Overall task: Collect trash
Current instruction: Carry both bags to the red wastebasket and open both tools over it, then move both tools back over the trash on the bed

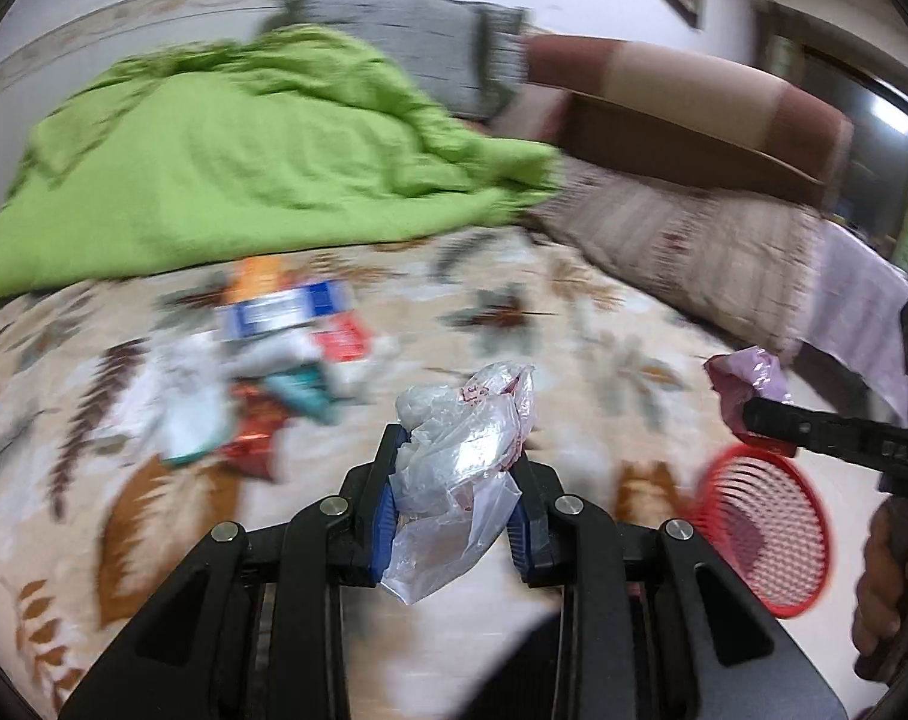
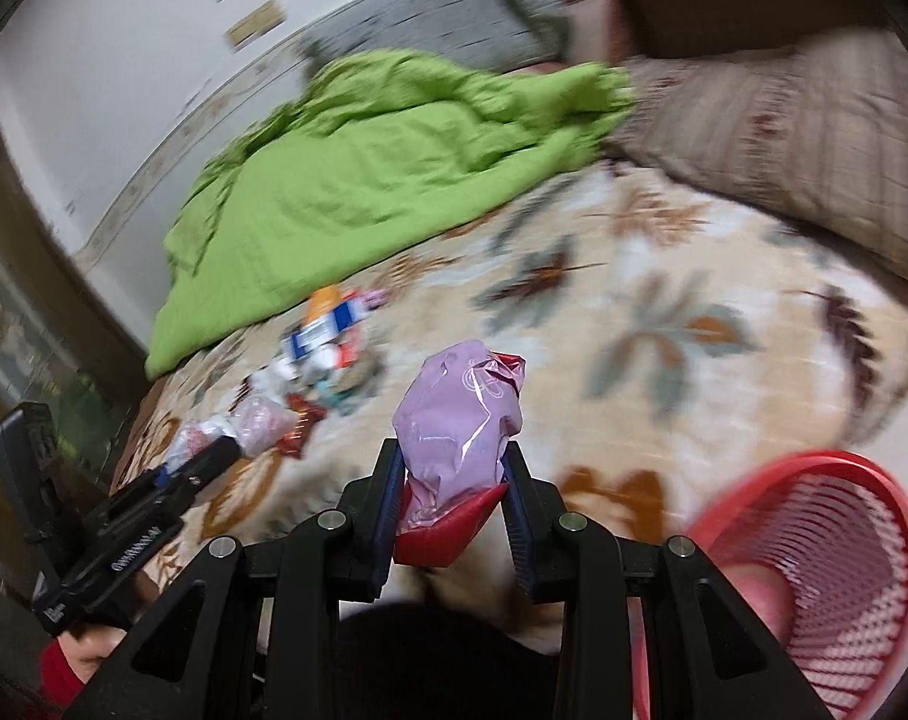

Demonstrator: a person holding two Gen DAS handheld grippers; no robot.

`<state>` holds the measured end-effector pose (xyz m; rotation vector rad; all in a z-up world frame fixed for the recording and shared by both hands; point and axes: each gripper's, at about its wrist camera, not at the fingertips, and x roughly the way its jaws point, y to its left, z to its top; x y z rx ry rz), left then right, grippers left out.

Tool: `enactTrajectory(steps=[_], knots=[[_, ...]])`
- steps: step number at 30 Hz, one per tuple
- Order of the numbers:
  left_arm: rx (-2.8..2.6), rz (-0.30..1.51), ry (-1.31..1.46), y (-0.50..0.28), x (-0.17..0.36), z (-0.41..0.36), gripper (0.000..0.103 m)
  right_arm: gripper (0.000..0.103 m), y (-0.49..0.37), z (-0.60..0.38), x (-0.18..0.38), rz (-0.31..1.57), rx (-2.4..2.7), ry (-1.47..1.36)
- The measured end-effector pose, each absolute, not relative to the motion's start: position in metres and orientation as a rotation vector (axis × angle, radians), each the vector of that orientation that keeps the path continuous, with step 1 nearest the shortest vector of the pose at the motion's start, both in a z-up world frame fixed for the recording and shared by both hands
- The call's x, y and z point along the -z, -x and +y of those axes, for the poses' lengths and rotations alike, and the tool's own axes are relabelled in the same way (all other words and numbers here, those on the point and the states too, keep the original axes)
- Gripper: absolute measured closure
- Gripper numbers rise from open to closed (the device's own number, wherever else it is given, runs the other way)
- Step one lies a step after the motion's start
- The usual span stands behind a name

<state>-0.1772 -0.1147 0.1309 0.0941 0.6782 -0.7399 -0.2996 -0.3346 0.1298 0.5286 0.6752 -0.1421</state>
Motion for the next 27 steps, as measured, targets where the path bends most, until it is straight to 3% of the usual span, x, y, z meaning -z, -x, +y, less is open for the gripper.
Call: enactTrajectory(steps=[9,12,15,19,27], knots=[[1.046,0.756,-0.179,0.237,-0.133,-0.223,0.074,0.068,0.399,-0.411,-0.119,0.695,0.339,-0.651],[1.120,0.792,-0.211,0.255,-0.128,-0.253,0.073,0.063,0.417,-0.421,-0.110,0.695,0.353,-0.678],[1.161,0.840,-0.223,0.265,-0.121,-0.277,0.058,0.051,0.422,-0.427,-0.104,0.712,0.403,-0.673],[1.173,0.854,-0.223,0.270,-0.120,-0.278,0.049,0.047,0.428,-0.435,-0.104,0.699,0.422,-0.679],[1.059,0.826,-0.176,0.242,-0.130,-0.237,0.048,0.045,0.387,-0.408,-0.109,0.704,0.292,-0.658]])
